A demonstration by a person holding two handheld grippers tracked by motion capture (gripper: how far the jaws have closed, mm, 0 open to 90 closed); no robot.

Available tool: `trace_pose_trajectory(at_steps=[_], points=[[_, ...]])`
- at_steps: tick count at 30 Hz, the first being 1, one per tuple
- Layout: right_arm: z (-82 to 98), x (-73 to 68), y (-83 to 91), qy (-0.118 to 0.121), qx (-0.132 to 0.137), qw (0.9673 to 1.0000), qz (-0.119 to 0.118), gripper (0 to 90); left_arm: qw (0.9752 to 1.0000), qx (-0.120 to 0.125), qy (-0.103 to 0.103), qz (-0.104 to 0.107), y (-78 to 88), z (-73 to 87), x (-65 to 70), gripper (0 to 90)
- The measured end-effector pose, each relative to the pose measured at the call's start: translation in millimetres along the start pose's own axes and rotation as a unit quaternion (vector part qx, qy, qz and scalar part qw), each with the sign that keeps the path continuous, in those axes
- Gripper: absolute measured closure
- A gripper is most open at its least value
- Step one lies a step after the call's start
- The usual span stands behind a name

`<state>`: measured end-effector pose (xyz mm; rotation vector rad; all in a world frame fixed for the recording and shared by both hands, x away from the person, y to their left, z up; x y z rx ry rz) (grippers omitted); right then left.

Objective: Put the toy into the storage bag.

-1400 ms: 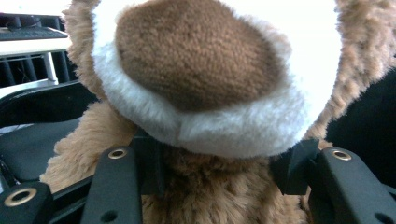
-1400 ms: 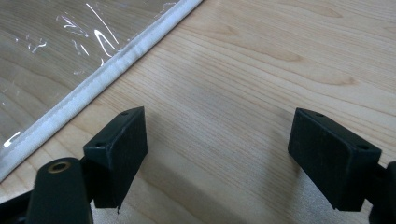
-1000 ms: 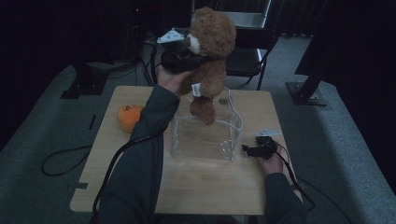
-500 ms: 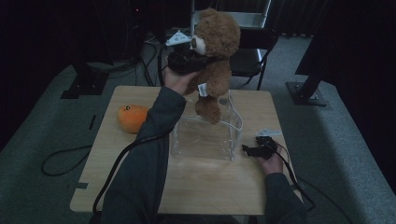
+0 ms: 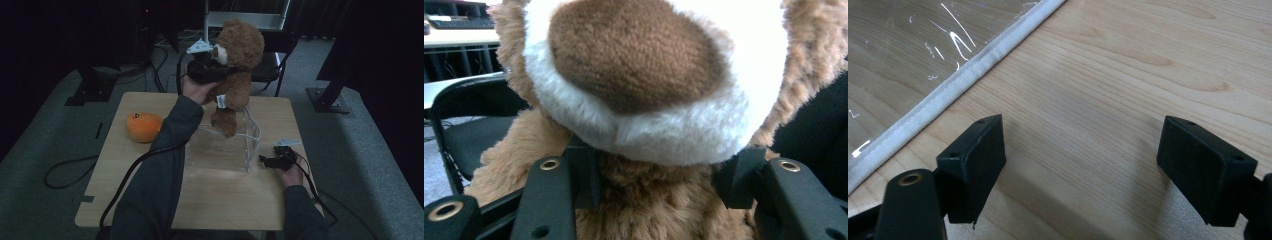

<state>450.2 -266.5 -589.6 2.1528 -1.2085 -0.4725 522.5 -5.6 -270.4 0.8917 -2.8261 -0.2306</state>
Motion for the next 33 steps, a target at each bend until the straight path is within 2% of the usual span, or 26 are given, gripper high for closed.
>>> trace_pose_trajectory(at_steps=[11, 16, 33], points=[[0.0, -0.1, 0.0, 0.0, 0.0, 1.0, 0.0, 18.5, 0.9997, -0.02, -0.001, 0.016, -8.7, 10.6, 4.5, 47.0], [0.0, -0.1, 0.0, 0.0, 0.0, 1.0, 0.0, 18.5, 0.9997, -0.019, 0.001, 0.013, -9.9, 11.4, 3.8, 47.1], [0.0, 0.0, 0.0, 0.001, 0.0, 1.0, 0.0, 18.5, 0.9991, -0.043, 0.006, 0.006, -16.3, 25.8, -2.5, 47.0]])
Point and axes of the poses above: each handheld gripper's, and its own axes: y roughly backward along the jaws, z roughly out of its underside, x roughly to its right, the point moved 6 cm from there along -y, roughly forward along the jaws, and after that the axes turned 1 degree about x, right-handed, at the moved point
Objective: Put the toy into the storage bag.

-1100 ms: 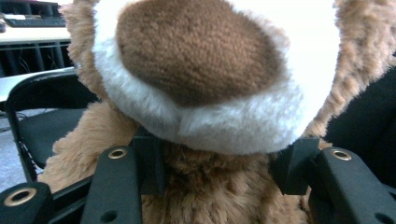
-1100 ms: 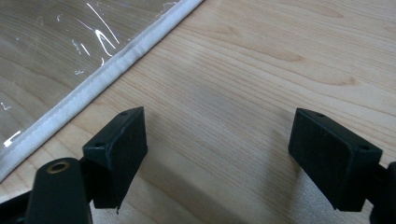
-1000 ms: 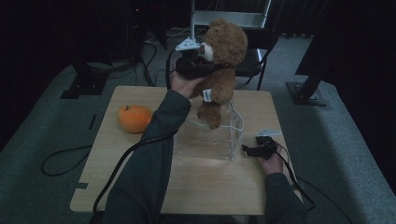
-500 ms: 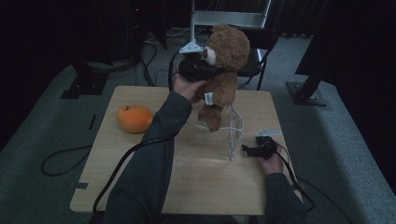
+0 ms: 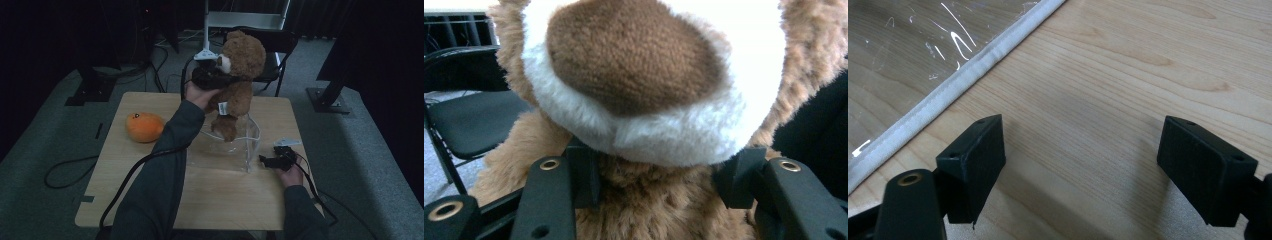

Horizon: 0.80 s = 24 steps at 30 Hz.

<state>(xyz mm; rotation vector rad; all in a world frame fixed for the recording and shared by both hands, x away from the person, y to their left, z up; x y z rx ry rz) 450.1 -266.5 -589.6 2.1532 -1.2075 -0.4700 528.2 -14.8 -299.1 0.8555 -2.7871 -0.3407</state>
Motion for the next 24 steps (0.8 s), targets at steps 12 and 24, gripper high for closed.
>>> trace_pose_trajectory(at_steps=[12, 24], points=[[0.1, 0.1, 0.0, 0.001, 0.0, 1.0, 0.0, 18.4, 0.9997, -0.023, -0.011, 0.002, -3.6, 8.9, 0.4, 46.9], [0.1, 0.0, 0.0, 0.0, 0.0, 1.0, 0.0, 18.5, 0.9989, -0.035, -0.026, 0.017, 2.0, 11.1, 4.8, 46.9]])
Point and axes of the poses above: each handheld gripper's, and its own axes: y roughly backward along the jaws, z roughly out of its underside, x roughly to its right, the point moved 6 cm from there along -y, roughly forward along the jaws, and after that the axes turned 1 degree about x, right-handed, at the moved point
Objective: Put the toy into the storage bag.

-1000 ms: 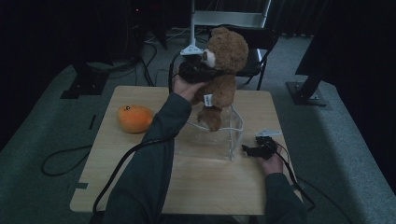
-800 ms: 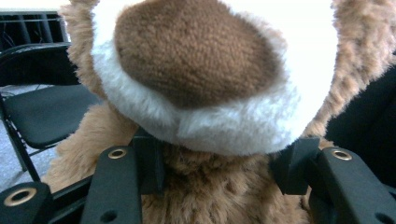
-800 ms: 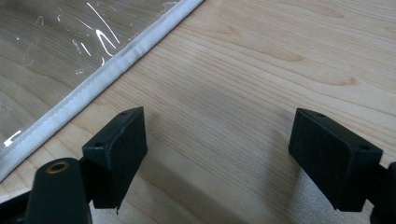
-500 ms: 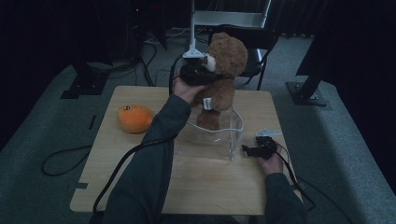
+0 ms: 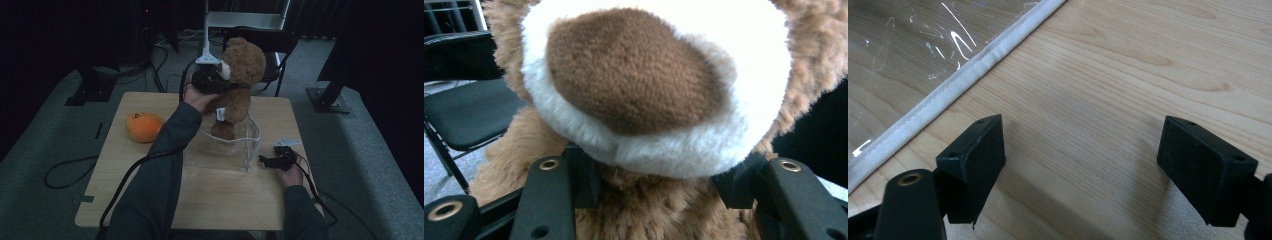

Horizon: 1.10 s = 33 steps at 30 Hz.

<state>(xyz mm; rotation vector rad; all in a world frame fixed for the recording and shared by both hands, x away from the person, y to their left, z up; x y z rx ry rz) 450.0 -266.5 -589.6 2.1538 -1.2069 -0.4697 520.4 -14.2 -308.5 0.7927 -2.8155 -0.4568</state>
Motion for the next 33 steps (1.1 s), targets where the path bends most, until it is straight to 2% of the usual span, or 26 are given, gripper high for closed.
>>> trace_pose_trajectory(at_steps=[18, 33], points=[[0.0, 0.0, 0.0, 0.0, 0.0, 1.0, 0.0, 18.4, 0.9995, -0.019, -0.018, 0.016, 9.4, 10.9, 4.4, 46.9], [0.1, -0.1, 0.0, 0.0, 0.0, 1.0, 0.0, 18.4, 0.998, -0.04, -0.04, 0.026, 13.6, 18.7, 11.6, 46.8]])
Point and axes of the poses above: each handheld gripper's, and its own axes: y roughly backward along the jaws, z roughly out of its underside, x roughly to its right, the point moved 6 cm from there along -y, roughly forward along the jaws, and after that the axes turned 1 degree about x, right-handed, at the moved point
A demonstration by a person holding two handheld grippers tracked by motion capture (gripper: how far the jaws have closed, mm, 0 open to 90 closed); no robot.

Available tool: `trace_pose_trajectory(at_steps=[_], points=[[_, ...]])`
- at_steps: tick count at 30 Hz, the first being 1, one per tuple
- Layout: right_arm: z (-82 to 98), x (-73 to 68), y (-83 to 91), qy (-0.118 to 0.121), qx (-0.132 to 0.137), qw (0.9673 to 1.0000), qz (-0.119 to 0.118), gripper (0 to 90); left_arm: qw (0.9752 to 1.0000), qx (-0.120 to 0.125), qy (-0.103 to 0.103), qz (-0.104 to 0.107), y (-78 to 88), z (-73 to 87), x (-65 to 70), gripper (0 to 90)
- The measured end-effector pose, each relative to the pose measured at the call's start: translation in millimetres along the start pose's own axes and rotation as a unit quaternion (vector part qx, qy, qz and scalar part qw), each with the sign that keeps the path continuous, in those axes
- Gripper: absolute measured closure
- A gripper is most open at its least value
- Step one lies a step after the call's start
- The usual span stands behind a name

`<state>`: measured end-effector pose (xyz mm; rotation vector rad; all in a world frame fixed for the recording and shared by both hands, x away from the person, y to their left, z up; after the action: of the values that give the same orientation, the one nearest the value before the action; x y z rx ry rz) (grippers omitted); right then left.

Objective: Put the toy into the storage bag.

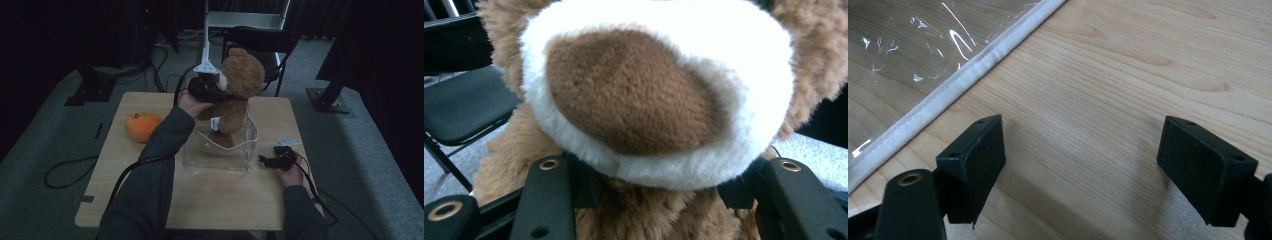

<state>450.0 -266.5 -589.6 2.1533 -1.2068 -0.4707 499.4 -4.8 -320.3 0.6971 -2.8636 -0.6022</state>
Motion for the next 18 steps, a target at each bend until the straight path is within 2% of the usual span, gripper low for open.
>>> trace_pose_trajectory(at_steps=[9, 18], points=[[0.0, 0.0, 0.0, 0.0, 0.0, 1.0, 0.0, 18.4, 0.9999, -0.009, -0.004, 0.005, 3.6, 5.6, 1.2, 46.6], [0.0, 0.0, 0.0, 0.0, 0.0, 1.0, 0.0, 18.4, 0.9995, -0.029, -0.012, 0.01, -5.5, 11.7, 5.3, 46.5]])
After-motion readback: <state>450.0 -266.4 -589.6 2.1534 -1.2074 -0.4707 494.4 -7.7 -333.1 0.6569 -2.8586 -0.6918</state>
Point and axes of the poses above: each handheld gripper's, and its own axes: y roughly backward along the jaws, z roughly out of its underside, x roughly to its right, the point moved 6 cm from there along -y, roughly forward along the jaws, and after that the axes turned 1 degree about x, right-handed, at the moved point
